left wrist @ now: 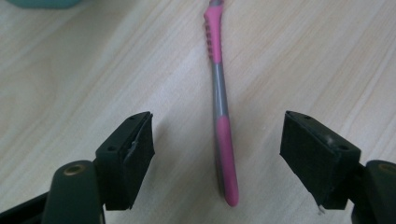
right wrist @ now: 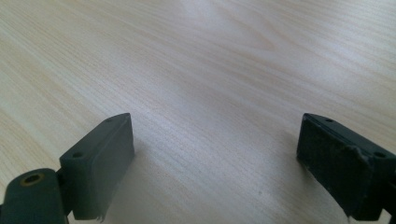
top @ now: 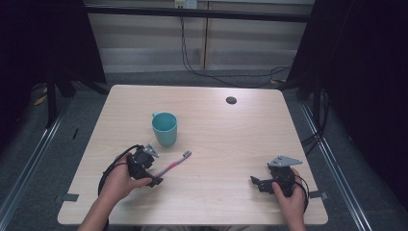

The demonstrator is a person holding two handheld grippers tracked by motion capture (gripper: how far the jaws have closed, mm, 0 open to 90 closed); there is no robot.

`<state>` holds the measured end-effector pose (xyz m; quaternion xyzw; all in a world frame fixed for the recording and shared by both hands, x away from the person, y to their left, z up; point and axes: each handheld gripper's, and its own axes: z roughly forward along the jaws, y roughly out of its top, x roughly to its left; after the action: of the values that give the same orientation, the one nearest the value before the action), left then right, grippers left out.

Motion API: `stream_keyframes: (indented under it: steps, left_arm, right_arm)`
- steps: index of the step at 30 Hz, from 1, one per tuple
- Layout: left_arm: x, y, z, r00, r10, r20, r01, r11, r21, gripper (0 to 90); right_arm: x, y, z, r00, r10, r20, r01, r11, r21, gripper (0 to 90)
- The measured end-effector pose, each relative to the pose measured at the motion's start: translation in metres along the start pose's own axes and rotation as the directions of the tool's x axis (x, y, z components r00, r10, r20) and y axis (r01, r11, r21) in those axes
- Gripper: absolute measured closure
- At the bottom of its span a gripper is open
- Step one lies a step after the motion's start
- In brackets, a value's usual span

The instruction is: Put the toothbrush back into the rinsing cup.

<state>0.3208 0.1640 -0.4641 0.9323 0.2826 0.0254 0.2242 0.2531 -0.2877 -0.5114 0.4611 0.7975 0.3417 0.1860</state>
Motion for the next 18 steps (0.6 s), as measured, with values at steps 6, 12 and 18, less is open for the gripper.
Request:
stream_keyframes:
  steps: [6,12,18]
  left_arm:
    - [0.002,0.01,0.002,0.9999,0.005,0.01,-0.005,0.9996,0.028,27.7]
    - [0.004,0.019,0.004,0.9999,0.005,0.012,-0.006,0.9985,0.055,29.6]
    - [0.006,0.026,0.007,0.9998,0.0,0.02,-0.002,0.9974,0.072,31.0]
  right_arm:
    - [0.0,0.0,0.0,1.0,0.0,0.0,0.0,1.0,0.0,10.7]
    - [0.0,0.0,0.0,1.0,0.0,0.0,0.0,1.0,0.0,10.7]
    - [0.0,0.0,0.0,1.0,0.0,-0.001,0.0,1.0,0.0,10.7]
